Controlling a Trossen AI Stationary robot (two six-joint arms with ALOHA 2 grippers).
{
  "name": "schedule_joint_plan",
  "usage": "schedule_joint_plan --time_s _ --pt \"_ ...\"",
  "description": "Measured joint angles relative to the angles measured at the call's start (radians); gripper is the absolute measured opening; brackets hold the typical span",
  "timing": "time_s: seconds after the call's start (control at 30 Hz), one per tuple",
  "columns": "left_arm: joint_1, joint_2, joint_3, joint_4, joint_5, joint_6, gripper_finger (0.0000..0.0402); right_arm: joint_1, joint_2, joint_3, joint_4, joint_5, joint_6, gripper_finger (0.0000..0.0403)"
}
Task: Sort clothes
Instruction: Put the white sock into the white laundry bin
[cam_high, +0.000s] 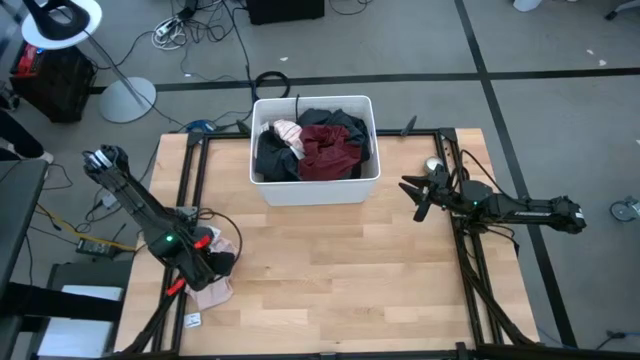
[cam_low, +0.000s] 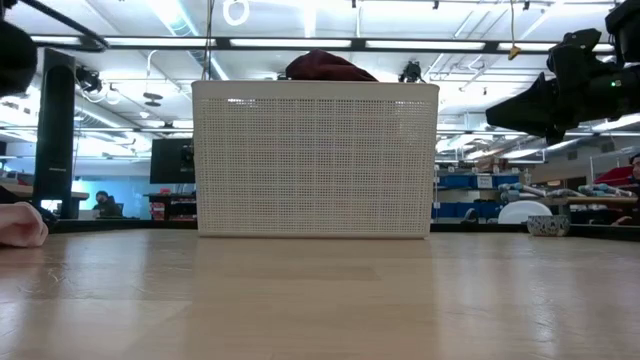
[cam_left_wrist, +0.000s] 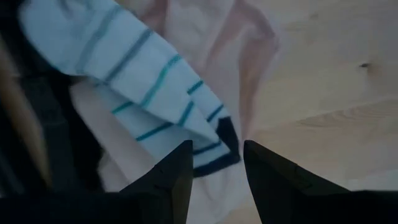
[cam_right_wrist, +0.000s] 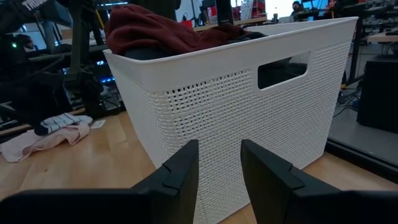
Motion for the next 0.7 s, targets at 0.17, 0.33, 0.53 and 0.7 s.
schedule_joint_plan --time_s 0.17,0.33,0.53,0.7 --pt "0.0 0.0 -0.071 0.064 0.023 -0.002 0.0147 0.0 0.0 0.0 0.0 0.0 0.0 0.0121" --pt "0.0 0.0 -0.099 0.063 0.027 -0.013 0.0125 0.0 0.0 0.0 0.0 0.0 0.0 0.0121" --pt "0.0 0.0 -0.09 0.085 0.011 -0.014 0.0012 0.0 0.0 0.0 0.0 0.0 0.0 0.0121" --pt "0.0 0.0 -0.025 0.084 -0.023 -0.006 0.0004 0.0 0.0 0.0 0.0 0.0 0.0 0.0121"
